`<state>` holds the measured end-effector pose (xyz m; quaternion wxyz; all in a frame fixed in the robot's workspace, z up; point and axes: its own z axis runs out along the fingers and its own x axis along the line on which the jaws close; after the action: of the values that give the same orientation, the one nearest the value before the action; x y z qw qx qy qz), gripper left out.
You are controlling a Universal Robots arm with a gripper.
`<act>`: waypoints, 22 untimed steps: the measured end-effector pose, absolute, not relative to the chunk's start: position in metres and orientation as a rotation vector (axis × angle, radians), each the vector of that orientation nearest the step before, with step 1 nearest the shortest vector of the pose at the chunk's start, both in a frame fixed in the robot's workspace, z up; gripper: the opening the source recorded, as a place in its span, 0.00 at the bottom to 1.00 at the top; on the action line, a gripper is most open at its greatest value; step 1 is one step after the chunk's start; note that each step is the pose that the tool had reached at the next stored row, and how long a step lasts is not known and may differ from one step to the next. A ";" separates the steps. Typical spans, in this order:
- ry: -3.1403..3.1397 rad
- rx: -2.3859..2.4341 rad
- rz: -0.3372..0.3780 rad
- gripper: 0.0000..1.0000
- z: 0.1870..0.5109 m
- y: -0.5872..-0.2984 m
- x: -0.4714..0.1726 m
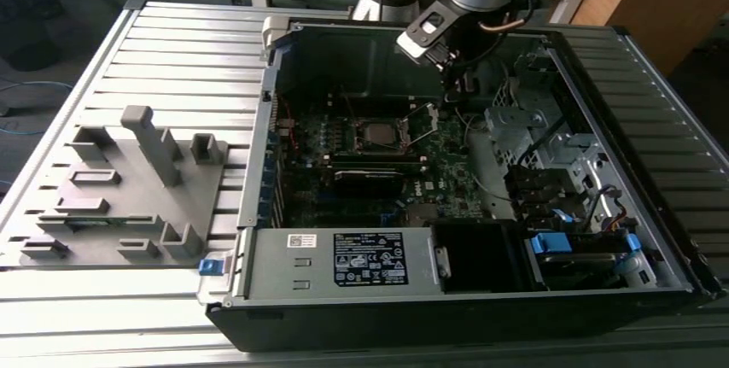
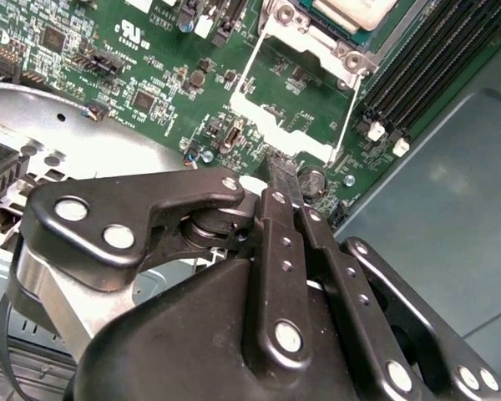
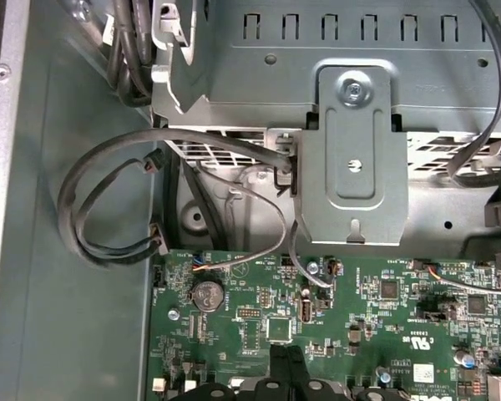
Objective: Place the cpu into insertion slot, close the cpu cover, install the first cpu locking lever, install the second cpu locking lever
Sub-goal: 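Close the cpu cover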
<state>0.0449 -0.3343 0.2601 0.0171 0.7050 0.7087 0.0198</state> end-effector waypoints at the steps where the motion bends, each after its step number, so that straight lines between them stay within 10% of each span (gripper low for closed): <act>1: 2.202 2.191 0.062 0.10 0.260 -0.334 0.046; 22: 2.202 2.191 0.062 0.10 0.249 -0.334 0.049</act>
<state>0.0492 -0.3343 0.2490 0.0171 0.7051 0.7086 0.0199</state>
